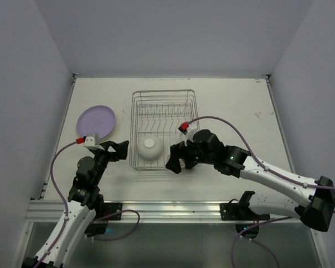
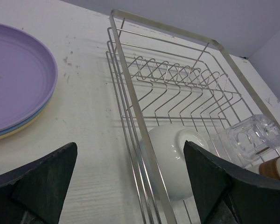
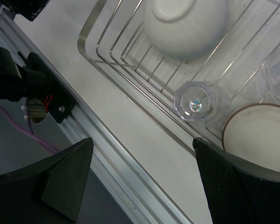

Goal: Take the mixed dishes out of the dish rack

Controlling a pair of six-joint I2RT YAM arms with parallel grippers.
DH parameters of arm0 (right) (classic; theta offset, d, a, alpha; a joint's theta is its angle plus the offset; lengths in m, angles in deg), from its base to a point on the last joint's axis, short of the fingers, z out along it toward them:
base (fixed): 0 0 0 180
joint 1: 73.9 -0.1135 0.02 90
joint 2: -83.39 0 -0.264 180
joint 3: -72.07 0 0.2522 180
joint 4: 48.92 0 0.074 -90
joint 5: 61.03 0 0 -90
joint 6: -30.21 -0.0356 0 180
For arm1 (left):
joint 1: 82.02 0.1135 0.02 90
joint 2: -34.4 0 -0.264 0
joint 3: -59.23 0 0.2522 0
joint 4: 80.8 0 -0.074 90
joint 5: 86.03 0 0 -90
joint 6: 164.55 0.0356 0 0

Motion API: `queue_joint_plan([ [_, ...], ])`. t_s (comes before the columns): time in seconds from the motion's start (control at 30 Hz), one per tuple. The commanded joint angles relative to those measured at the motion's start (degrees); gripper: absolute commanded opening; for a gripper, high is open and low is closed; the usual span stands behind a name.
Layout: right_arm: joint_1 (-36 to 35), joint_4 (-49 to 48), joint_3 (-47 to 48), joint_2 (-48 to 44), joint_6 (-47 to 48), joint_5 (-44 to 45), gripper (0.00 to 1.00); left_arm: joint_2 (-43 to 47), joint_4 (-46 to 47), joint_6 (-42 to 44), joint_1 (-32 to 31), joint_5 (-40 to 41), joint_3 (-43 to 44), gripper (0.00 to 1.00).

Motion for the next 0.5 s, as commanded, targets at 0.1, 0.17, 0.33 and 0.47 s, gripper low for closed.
queue_joint_plan([
  [0.1, -5.8, 0.6, 10.0, 9.8, 0.5, 12.4, 0.91, 0.5, 0.6, 1.3, 0.5, 0.9, 0.7, 1.0],
  [0.17, -6.6, 2.4, 11.6, 12.8, 0.7, 14.7, 0.91, 0.5, 0.5, 1.3, 0.5, 0.9, 0.7, 1.0],
  [0.33, -7.3, 7.5, 16.6, 18.8, 0.1, 19.4, 0.91, 0.4, 0.5, 1.2, 0.5, 1.1, 0.8, 1.0],
  [0.47, -7.5, 11.0, 20.1, 23.6, -0.2, 21.6, 0.84, 0.0, 0.5, 1.2, 0.5, 0.8, 1.0, 1.0],
])
